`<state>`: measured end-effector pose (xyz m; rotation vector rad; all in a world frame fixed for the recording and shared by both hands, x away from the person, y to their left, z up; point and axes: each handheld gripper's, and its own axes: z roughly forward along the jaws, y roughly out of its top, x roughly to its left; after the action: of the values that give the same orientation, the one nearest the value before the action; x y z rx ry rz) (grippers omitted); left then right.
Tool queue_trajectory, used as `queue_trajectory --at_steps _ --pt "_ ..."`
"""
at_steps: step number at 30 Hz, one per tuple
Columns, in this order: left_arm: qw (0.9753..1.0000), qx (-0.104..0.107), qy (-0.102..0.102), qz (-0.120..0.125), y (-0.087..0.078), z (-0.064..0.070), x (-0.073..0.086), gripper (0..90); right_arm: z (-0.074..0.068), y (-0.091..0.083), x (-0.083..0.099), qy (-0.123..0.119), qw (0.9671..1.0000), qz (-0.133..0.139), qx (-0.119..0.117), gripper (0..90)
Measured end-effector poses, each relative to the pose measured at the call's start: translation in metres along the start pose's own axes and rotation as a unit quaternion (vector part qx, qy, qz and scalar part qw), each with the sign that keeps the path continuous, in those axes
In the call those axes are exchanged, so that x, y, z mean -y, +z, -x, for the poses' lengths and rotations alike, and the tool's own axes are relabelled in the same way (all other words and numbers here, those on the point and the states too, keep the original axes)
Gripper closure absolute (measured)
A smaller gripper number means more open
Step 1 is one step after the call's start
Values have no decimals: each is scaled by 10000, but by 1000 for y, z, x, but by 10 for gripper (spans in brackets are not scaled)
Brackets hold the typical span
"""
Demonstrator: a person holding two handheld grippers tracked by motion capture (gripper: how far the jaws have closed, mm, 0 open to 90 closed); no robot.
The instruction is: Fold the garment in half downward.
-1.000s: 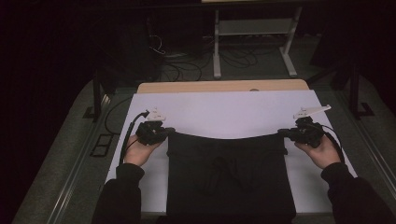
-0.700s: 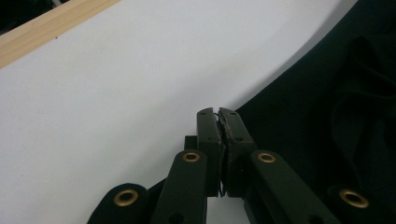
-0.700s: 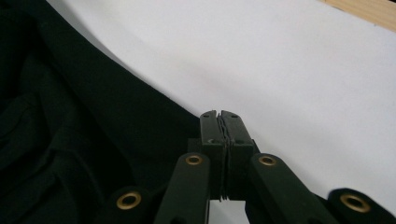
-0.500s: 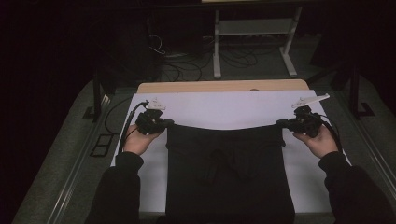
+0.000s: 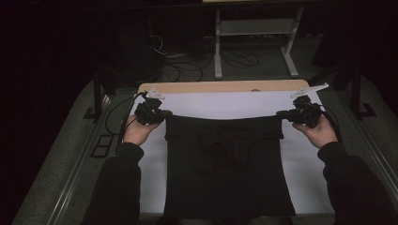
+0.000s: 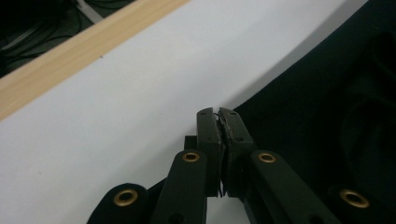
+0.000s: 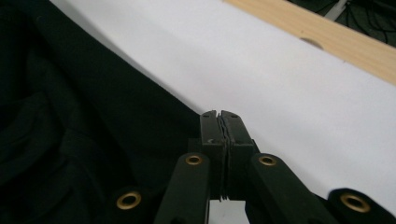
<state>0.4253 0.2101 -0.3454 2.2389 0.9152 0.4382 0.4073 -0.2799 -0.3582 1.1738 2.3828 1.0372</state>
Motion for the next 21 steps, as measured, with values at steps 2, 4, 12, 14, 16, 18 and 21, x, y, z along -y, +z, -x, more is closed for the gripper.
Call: queue_trajectory --at_steps 2,4,12,14,16,18,21 --pt "10000 5 -23 -44 3 -3 -3 863 2 1 -3 78 10000 -6 21 874" --pt "10000 -30 -29 -75 6 -5 -6 863 5 2 -6 140 9999 -10 45 874" --pt "9998 -96 -174 -50 14 -13 -16 861 14 4 -16 242 9996 55 136 872" --pt "9997 -115 -202 -39 15 -14 -18 861 16 5 -20 220 9996 63 164 873" --pt "9997 -127 -228 -21 16 -16 -19 861 17 5 -24 226 9996 93 173 872" --pt "9996 -112 -276 -4 18 -20 -20 861 19 5 -27 201 9995 118 206 873" --pt "9995 -117 -298 3 20 -24 -21 860 21 7 -32 242 9993 149 249 873"
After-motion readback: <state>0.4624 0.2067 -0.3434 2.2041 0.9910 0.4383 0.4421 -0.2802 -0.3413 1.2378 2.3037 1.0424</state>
